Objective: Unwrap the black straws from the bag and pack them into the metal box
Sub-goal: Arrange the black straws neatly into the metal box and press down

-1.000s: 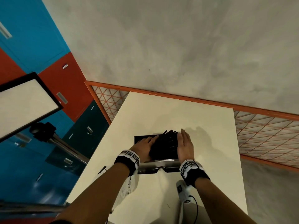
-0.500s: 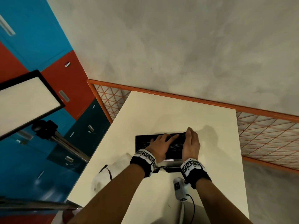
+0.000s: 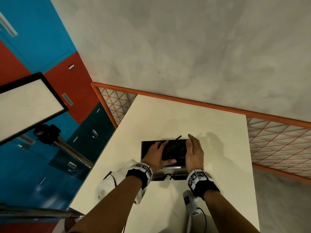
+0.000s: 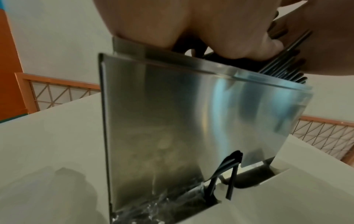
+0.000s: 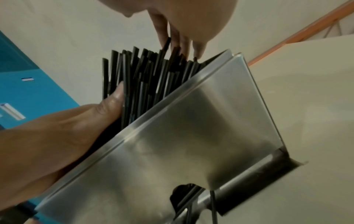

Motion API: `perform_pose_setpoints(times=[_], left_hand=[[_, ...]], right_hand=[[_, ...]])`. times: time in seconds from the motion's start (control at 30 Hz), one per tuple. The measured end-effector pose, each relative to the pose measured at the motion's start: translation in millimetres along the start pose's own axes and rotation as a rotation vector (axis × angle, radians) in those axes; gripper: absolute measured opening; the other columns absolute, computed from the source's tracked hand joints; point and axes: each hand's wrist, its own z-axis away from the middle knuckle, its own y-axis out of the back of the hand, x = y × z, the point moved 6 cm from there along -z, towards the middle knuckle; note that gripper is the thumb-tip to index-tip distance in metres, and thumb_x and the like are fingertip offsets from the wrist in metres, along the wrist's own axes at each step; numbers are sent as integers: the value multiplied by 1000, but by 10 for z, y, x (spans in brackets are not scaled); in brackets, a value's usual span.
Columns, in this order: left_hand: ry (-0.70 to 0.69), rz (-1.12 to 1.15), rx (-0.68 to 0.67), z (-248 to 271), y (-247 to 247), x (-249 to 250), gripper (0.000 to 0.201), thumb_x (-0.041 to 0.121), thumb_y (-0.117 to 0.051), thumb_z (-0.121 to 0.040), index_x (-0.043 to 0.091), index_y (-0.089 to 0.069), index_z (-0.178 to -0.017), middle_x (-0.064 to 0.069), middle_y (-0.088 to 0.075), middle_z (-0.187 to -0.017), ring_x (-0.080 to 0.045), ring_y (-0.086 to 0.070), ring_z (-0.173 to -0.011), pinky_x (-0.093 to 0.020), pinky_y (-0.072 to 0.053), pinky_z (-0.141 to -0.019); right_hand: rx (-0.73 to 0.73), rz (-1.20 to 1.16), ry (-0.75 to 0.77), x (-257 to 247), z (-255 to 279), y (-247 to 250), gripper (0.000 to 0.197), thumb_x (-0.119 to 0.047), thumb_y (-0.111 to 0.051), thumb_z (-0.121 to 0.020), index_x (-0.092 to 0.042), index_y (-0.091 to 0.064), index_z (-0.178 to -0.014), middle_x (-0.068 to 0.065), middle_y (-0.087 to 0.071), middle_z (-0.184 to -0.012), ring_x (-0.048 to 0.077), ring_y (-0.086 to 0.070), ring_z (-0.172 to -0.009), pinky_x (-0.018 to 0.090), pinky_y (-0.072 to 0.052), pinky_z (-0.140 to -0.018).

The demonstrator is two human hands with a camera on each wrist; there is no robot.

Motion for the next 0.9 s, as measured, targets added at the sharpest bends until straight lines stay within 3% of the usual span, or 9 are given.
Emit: perform_pose_setpoints(times=[0.07,0.17,0.3,0.43,0.53,0.6,0.7,0.77,0.9], left_hand=[[12,-41,7,-27,-26,1,109,90,-46,-70,30,-21,-158,-5,-35,-151,-28,-33,-139,-48,-31,-117],[-3,-59,15,-45,-23,30,110,91,-39,-70,27,-23,-158,-7,-37,-151,-29,-33,-139,-48,-29,-118],[-22,-94,-50,-22,-52,-21,110,87,-52,-72,31,-16,-159,-5,-28,-157,-28,-26,-143,-48,-24,-121],[-124,-227,-29,0,-124,-37,99,88,-34,-78,37,-10,-159,-3,-28,-158,-29,-27,-144,-51,-19,-121],[-106,-258,-11,-23,-130,-60,85,78,-33,-86,39,-9,-159,-3,-29,-156,-29,-28,-144,-50,-18,-121],[-89,-257,-9,-34,-139,-70,82,76,-33,-87,41,-9,-158,-2,-29,-156,-28,-27,-144,-51,-16,-122],[-73,-261,-2,-34,-143,-57,78,73,-32,-90,42,-8,-158,0,-29,-156,-26,-27,-145,-51,-14,-123],[-72,-267,8,-32,-145,-54,75,70,-34,-93,41,-9,-158,0,-29,-157,-26,-27,-145,-51,-13,-124],[-71,-270,35,-2,-104,-17,75,65,-39,-96,35,-11,-159,0,-28,-157,-24,-25,-146,-48,-10,-125]], right_hand=[[4,-24,5,-39,-7,-24,49,-45,-33,-98,-21,-52,-136,-8,-50,-137,6,-46,-121,23,-33,-103],[-104,67,72,-35,12,-191,44,-41,-36,-100,-18,-56,-132,-5,-51,-137,11,-47,-125,24,-33,-106],[-187,80,18,67,-3,-233,35,-30,-39,-105,-13,-60,-127,3,-55,-134,19,-52,-124,25,-34,-105],[-138,197,109,-38,-32,-31,29,-21,-47,-101,-13,-60,-126,1,-57,-129,18,-56,-113,24,-40,-97],[-38,349,64,-107,-70,218,18,-11,-49,-95,-9,-64,-104,7,-61,-110,25,-59,-93,28,-44,-82],[-172,539,-28,-83,-65,270,16,-13,-47,-93,-9,-61,-86,10,-63,-96,26,-56,-80,29,-41,-71],[-463,786,-46,-27,51,179,21,-20,-50,-88,-8,-62,-76,10,-65,-82,25,-59,-72,27,-42,-63],[-566,826,4,-10,132,97,21,-21,-51,-87,-7,-64,-81,9,-64,-84,26,-62,-76,28,-45,-63],[-640,895,108,-29,169,-46,28,-25,-51,-91,-7,-60,-110,12,-60,-114,29,-59,-104,33,-48,-81]])
